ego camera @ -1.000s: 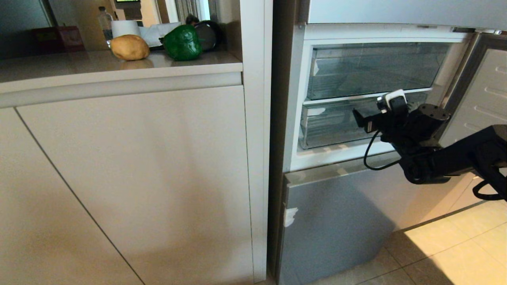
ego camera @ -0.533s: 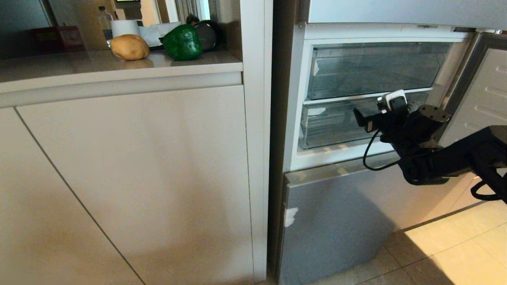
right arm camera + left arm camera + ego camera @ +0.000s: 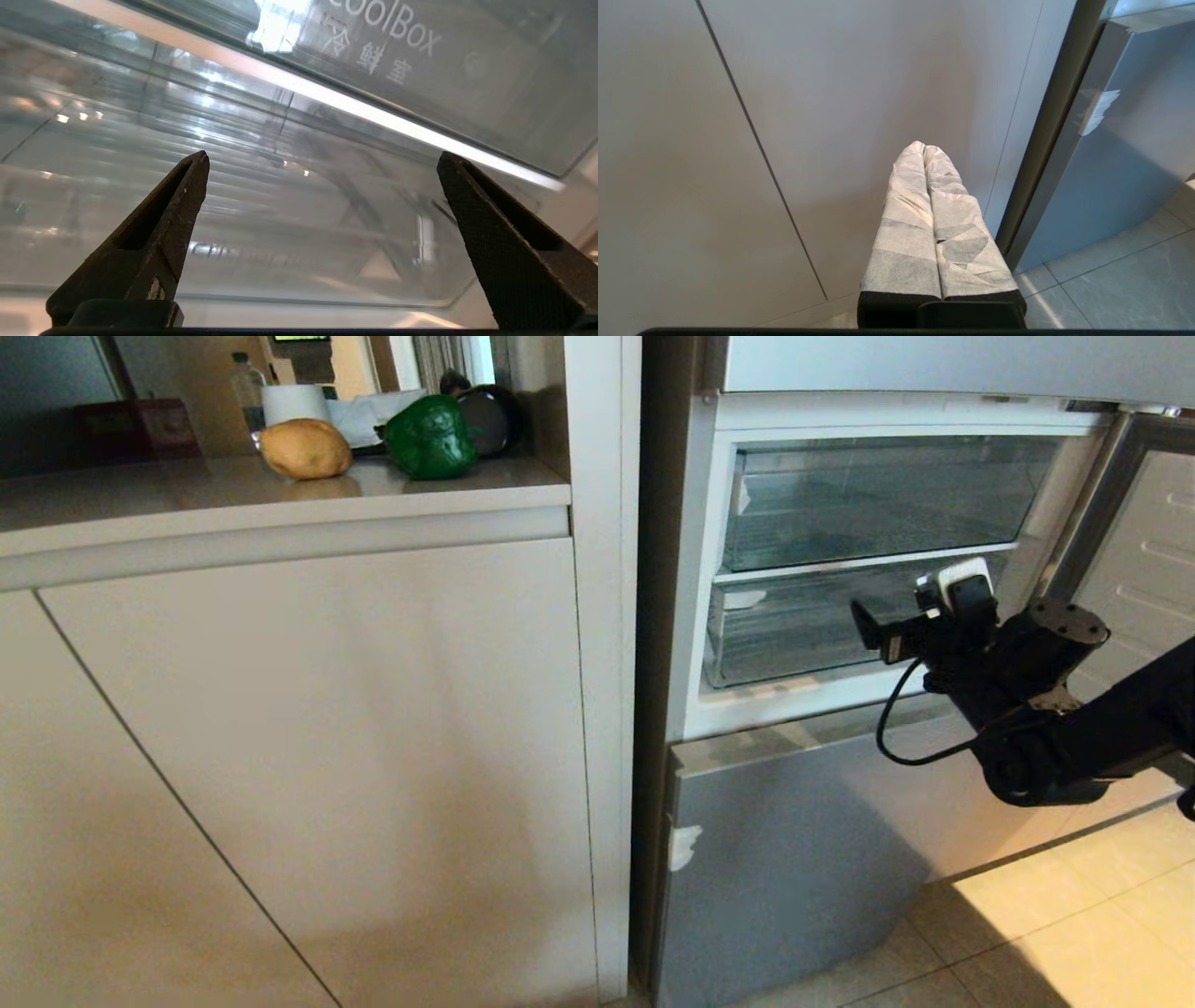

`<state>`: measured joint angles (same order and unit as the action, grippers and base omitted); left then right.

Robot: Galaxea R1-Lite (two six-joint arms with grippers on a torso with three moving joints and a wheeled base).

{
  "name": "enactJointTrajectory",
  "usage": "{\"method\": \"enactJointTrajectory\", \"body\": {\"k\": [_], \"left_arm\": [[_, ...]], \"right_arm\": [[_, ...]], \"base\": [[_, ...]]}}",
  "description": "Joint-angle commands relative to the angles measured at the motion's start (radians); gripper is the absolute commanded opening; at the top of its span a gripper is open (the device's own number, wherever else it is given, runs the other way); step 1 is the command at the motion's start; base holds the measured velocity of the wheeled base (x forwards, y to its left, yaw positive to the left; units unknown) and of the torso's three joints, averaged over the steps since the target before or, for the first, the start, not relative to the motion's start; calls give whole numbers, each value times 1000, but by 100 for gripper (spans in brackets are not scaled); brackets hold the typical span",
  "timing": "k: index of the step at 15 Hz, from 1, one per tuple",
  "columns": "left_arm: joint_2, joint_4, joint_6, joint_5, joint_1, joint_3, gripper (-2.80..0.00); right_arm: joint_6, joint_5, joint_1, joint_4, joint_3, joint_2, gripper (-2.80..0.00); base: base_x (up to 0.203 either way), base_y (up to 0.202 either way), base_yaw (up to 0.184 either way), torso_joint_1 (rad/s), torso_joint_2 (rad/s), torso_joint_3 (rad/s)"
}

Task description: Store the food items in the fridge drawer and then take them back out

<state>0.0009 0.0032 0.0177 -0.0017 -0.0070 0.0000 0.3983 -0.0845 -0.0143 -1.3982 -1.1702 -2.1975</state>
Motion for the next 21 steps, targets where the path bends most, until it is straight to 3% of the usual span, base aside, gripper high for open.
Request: {"method": "enactJointTrajectory", "body": {"k": [1,10,21], "left_arm": [[1,0,1,0,-1,0,-280],[1,0,1,0,-1,0,-280],[1,0,1,0,-1,0,-280]], "right_arm": [[4,-1,0,-7,22,9,0],[2,-3,0,82,-250,-149,0],[19,0,11,27,-253,-143,0]], "base": [[0,0,0,0,0,0],[0,0,0,0,0,0],[0,0,0,0,0,0]]}}
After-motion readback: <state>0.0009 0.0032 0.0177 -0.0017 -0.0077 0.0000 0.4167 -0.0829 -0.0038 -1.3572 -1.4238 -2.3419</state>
